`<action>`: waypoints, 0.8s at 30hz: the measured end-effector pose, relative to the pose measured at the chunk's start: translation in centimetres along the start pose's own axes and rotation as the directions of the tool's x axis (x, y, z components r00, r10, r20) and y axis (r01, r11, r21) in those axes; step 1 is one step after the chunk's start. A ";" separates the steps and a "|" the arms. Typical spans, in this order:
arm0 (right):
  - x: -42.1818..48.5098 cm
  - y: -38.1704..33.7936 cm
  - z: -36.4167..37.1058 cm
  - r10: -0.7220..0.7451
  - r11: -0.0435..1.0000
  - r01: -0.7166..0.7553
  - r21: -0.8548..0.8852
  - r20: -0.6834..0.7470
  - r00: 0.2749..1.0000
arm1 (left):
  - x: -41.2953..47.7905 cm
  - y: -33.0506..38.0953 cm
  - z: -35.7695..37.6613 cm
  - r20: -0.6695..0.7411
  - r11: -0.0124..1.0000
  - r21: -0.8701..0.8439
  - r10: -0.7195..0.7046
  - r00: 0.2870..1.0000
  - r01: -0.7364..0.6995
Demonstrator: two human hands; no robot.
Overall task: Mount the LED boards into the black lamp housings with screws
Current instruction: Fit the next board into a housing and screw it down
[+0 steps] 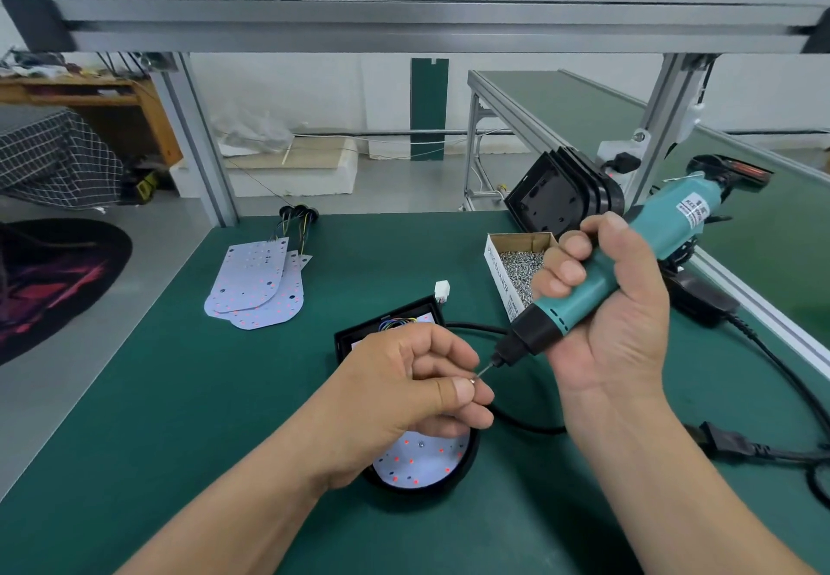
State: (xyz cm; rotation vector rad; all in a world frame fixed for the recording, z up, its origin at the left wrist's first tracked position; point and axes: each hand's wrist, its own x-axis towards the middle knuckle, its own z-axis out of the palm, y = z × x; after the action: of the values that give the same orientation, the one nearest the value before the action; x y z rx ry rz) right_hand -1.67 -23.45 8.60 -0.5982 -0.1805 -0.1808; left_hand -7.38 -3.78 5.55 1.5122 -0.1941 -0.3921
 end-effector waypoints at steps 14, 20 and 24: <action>-0.2 0.7 0.4 -0.090 0.989 0.088 -0.122 -0.012 0.996 | 0.2 0.0 0.6 -0.247 0.976 0.191 0.150 0.957 -0.103; -0.1 1.1 0.3 -0.078 0.991 0.072 -0.109 -0.050 0.996 | 0.2 -0.2 0.4 -0.264 0.969 0.211 0.182 0.947 -0.128; 0.1 1.2 0.0 -0.051 0.997 0.045 -0.062 -0.102 0.993 | 0.4 -0.5 0.4 -0.271 0.967 0.224 0.184 0.945 -0.124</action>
State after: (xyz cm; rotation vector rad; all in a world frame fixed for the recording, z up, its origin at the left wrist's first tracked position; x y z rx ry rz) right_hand -1.26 -22.50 7.98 -0.6428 -0.0895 -0.2639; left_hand -7.26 -4.31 5.06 1.7237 -0.1225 -0.0207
